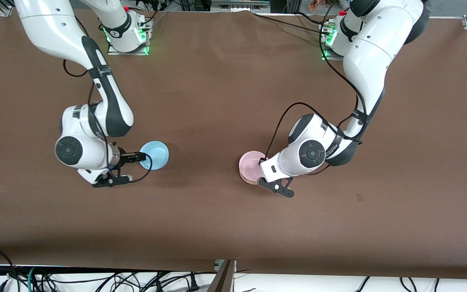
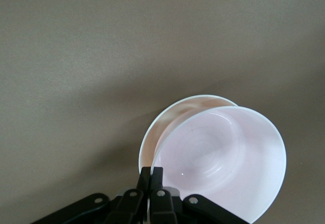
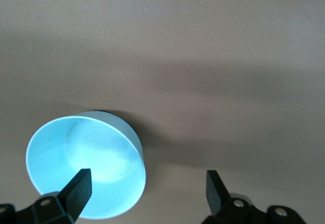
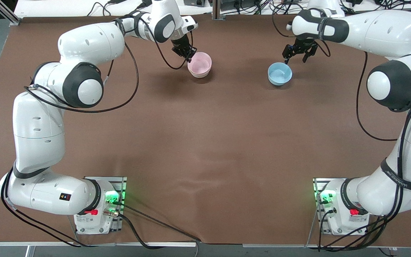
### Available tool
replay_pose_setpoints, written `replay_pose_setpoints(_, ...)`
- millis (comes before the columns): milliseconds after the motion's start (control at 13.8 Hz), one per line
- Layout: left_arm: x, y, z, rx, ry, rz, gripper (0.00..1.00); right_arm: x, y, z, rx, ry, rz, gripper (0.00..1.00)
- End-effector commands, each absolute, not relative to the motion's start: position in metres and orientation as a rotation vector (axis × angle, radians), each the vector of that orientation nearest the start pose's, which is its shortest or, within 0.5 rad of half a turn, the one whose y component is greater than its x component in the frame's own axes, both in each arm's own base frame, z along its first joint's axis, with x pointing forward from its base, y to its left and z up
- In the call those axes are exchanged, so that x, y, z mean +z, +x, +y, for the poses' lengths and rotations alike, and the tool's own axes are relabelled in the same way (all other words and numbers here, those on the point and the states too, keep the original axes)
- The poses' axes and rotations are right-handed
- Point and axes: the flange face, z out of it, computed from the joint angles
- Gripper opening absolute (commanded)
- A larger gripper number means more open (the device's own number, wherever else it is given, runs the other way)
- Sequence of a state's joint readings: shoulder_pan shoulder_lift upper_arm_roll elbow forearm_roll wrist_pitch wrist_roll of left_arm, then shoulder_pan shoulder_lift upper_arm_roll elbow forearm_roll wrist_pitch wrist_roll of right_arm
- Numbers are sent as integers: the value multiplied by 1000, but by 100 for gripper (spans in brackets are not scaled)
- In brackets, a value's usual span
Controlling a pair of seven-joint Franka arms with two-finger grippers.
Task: Stack pink and blue bowls on white bowl
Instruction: 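Carry the pink bowl toward the white bowl while the right gripper reaches the blue bowl, then lower the pink bowl into the white bowl and open the left gripper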
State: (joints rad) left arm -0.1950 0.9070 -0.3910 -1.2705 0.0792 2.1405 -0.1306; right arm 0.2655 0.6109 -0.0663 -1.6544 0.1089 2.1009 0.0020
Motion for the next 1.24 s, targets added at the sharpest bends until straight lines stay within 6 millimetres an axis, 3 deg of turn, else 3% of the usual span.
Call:
replay_pose_setpoints(0,239,671,-348,78,-3327,611,0,235,645,149,244,-3080,-260,99)
replay_pose_setpoints(73,239,670,-349,78,-3326,616,0,231,644,150,251,-3080,-262,99)
replay_pose_setpoints(145,239,671,-348,76,-3322,617,16,222,643,151,260,-3081,-262,99)
replay_pose_setpoints(218,239,672,-345,71,-3317,628,76,218,642,154,258,-3082,-269,99)
replay_pose_setpoints(291,237,675,-338,70,-3313,638,100,214,642,155,265,-3082,-262,97)
replay_pose_setpoints(509,249,677,-336,48,-3309,632,100,206,637,155,291,-3083,-252,75)
replay_pose_setpoints(726,288,678,-328,17,-3236,666,100,206,637,155,294,-3080,-234,43)
replay_pose_setpoints(944,354,669,-307,54,-3061,699,100,207,637,156,293,-3078,-187,14)
replay_pose_setpoints(1090,414,660,-285,35,-2962,685,100,208,637,160,293,-3084,-133,0)
replay_pose_setpoints(1162,448,653,-272,38,-2946,653,100,208,636,161,298,-3085,-131,0)
